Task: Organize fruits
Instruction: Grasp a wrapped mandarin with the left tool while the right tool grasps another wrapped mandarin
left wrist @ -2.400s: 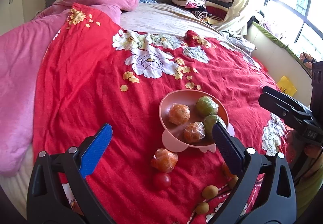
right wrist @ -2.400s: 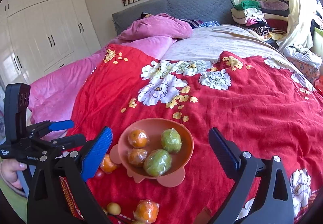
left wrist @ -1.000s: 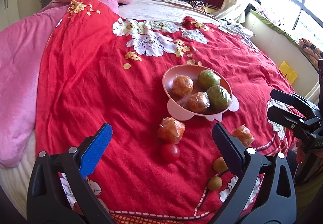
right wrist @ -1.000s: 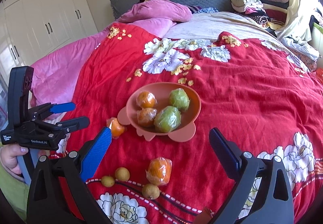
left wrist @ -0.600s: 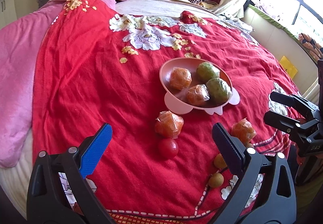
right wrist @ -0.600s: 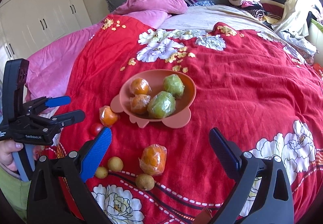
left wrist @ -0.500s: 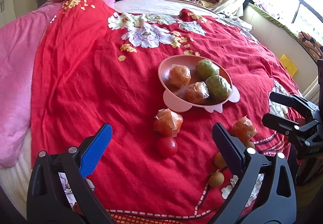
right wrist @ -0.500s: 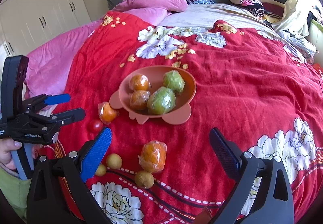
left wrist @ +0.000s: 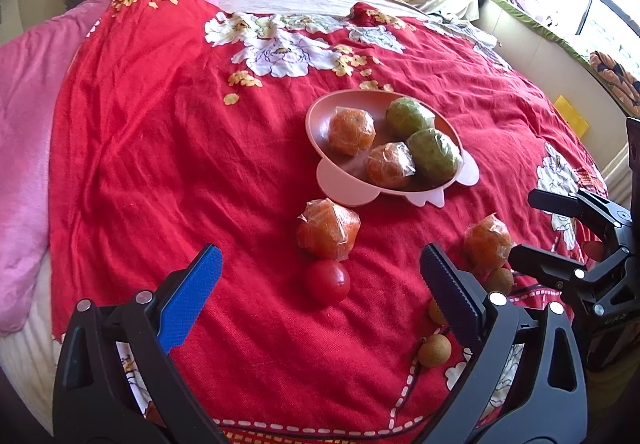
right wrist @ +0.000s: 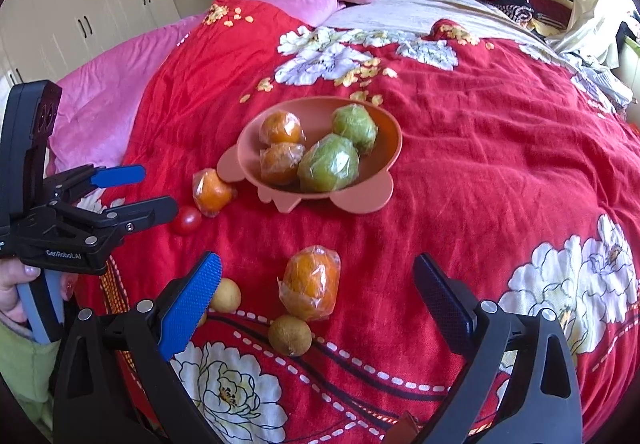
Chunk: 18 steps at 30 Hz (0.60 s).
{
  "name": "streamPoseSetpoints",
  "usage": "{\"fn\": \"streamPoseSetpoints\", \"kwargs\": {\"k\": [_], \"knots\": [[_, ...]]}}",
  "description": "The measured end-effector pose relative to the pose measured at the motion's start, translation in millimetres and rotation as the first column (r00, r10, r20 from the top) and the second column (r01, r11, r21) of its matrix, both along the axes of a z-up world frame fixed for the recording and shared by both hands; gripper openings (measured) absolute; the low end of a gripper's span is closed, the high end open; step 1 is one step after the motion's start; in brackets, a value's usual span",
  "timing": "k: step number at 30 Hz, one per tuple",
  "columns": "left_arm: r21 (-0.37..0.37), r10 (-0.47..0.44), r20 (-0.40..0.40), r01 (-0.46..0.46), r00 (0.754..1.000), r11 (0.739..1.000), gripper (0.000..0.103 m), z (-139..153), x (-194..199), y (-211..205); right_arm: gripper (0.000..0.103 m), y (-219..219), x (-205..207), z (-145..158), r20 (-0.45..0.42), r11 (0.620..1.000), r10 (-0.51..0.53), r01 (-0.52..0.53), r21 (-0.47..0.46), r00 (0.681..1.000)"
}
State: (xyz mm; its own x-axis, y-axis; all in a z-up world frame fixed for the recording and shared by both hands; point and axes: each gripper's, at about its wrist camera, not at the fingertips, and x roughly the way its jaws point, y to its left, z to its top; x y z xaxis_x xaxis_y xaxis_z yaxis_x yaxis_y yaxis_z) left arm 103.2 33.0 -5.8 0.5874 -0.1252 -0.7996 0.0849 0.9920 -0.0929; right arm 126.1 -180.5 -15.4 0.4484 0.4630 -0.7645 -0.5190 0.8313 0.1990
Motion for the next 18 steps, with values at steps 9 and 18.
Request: {"fn": "streamPoseSetpoints", "kwargs": {"k": [9,18], "knots": [[0.007,0.006,-0.018,-0.006,1.0,1.0,0.093,-9,10,2,0.062,4,2,-15,-0.044,1.0,0.026,-0.027,-0.016,0.999],[0.012,-0.02,-0.039,0.021,0.999,1.0,0.093,-18,27,3,0.041,11,6,-28,-0.071,0.998,0.052,-0.054,-0.032,0.996]]}}
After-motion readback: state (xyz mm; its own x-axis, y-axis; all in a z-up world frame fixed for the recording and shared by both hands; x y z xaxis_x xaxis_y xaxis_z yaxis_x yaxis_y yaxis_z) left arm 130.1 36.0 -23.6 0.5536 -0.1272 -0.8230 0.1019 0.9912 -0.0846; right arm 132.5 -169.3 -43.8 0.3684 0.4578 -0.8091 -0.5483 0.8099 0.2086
